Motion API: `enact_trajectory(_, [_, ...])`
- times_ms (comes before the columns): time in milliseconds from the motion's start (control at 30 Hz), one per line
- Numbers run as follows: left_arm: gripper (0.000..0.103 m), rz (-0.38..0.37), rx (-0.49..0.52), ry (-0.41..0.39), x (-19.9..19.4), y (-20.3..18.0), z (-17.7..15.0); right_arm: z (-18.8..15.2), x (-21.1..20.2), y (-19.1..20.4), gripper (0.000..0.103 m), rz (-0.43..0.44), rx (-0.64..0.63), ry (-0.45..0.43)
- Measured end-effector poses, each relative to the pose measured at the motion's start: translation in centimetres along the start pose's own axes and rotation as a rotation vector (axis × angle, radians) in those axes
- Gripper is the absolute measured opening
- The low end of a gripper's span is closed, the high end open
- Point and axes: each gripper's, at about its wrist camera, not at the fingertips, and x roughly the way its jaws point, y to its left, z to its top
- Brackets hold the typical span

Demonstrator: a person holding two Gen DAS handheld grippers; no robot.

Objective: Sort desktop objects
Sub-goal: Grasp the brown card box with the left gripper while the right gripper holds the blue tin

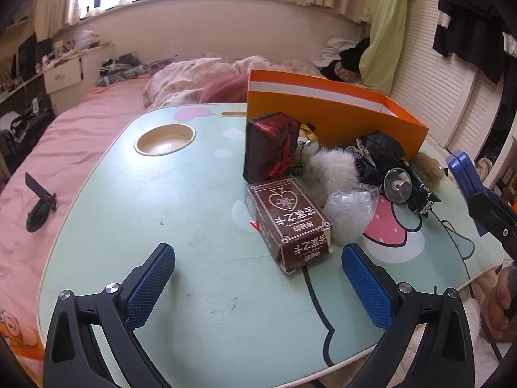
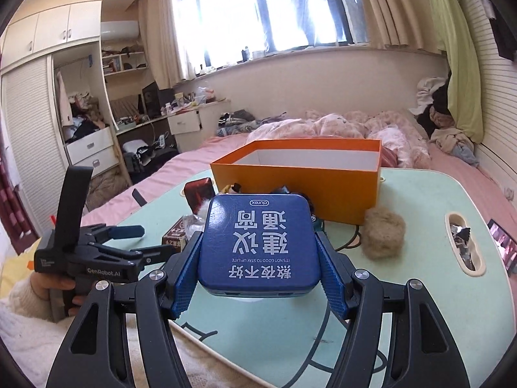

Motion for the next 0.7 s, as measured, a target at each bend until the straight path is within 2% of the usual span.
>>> enact_trajectory(100, [0.101,-0.005,-0.01,0.017,0.5,-0.3,0.6,0.0,-0.2,-0.1,0.066,0.001,0.002,0.0])
enact_trajectory(233, [0.096,0.02,-0.083,0.041,1.3,0.1,1.6,-0.1,-0.2,0.0,0.066,0.003,0.005,0.006])
enact_trajectory(333, [0.086,0.03,-0.098,0.044,1.9,0.0,2.1,-0.1,-0.3,0.1,0.066,0.004,0.004,0.007])
enact_trajectory(367, [0.08,0.044,-0.099,0.046,2.1,0.0,2.3,-0.1,-0.3,0.1,0.066,0.005,0.005,0.008])
enact_trajectory(433, [0.073,0.08,-0.087,0.048,2.5,-0.2,2.5,-0.1,-0.3,0.0,0.066,0.006,0.008,0.01])
enact_trajectory(533, [0.072,0.139,-0.013,0.067,3.4,-1.3,2.8,-0.1,-0.2,-0.2,0.066,0.009,0.012,0.015])
enact_trajectory(567, [0.07,0.136,0.007,0.062,3.5,-1.7,2.8,-0.1,-0.1,-0.1,0.066,0.01,0.013,0.017])
enact_trajectory(667, [0.039,0.098,0.032,0.051,3.3,-2.2,2.9,-0.2,-0.1,-0.2,0.066,0.01,0.011,0.021])
enact_trajectory(700, [0.039,0.095,0.028,0.049,3.2,-2.1,2.8,-0.2,-0.2,-0.2,0.066,0.01,0.012,0.02])
